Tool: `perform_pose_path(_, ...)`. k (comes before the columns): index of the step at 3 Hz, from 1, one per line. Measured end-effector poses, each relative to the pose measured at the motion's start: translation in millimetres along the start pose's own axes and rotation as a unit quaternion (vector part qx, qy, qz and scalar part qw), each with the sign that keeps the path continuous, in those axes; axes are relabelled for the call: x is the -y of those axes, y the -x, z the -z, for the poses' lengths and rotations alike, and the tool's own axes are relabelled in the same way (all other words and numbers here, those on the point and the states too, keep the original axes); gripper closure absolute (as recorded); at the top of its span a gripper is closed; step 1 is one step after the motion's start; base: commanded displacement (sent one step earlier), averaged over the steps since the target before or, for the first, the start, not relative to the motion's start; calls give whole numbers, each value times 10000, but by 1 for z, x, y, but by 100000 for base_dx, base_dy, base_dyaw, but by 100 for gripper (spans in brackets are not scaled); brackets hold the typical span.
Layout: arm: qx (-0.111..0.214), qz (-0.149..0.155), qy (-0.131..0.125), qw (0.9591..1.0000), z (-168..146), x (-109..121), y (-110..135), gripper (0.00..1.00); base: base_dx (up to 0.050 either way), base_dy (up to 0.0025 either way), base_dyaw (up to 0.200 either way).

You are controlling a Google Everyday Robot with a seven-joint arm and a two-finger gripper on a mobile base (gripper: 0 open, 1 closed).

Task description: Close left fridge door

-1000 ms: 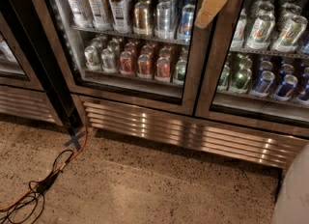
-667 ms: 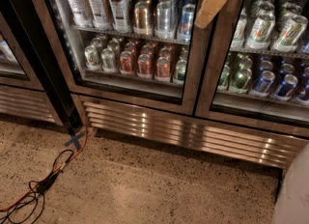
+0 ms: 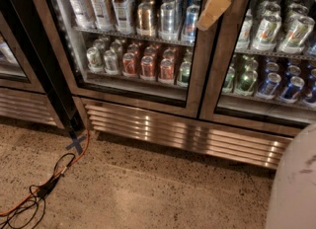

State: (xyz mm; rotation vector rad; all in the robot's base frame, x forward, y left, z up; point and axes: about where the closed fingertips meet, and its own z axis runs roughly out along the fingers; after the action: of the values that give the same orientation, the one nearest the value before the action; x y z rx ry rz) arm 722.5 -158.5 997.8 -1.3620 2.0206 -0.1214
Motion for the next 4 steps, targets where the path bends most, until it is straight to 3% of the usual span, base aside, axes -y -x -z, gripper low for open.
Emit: perform_pose_path(4, 211, 11, 52, 9998, 2, -1, 6, 0, 0, 0, 0)
